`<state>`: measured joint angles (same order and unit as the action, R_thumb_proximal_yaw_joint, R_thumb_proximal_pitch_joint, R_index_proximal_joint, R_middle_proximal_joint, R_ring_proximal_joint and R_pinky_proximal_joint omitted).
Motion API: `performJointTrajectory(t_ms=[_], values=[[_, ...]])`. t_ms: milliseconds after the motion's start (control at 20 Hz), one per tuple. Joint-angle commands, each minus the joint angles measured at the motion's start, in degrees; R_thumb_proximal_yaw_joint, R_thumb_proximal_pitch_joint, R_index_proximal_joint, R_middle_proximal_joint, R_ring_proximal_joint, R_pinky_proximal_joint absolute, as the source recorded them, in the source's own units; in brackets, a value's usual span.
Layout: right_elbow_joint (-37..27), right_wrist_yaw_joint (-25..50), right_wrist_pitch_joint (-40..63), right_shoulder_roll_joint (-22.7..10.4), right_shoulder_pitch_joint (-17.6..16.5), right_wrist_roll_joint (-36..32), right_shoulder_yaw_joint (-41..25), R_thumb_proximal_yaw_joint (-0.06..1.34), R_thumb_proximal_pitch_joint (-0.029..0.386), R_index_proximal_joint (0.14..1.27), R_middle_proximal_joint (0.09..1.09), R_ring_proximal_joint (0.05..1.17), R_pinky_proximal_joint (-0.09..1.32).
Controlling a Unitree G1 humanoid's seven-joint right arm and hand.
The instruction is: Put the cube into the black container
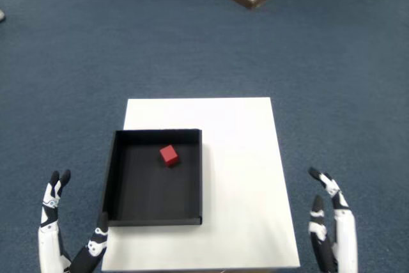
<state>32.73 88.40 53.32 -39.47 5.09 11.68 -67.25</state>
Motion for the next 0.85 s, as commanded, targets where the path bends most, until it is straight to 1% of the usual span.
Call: performJointTrajectory(t_ms=[50, 300, 400, 600, 850], values=[[-0.94, 2.95, 4.18, -1.80, 0.21, 0.74, 2.22, 0.12, 0.319, 0.34, 0.32, 0.32, 0.15], [-0.53, 3.56, 5.49, -1.77, -1.20, 1.51, 3.31, 0.09, 0.315, 0.34, 0.32, 0.32, 0.13], [1.05, 3.48, 5.62, -1.20, -1.29, 1.42, 3.70, 0.08, 0.313, 0.35, 0.32, 0.32, 0.12], [6.38, 2.38, 6.37, 1.04, 0.22, 0.33, 3.87, 0.06, 0.309, 0.35, 0.32, 0.32, 0.10], [9.76, 1.67, 7.45, 3.17, 2.23, 0.04, 3.87, 0.05, 0.300, 0.35, 0.33, 0.32, 0.10]])
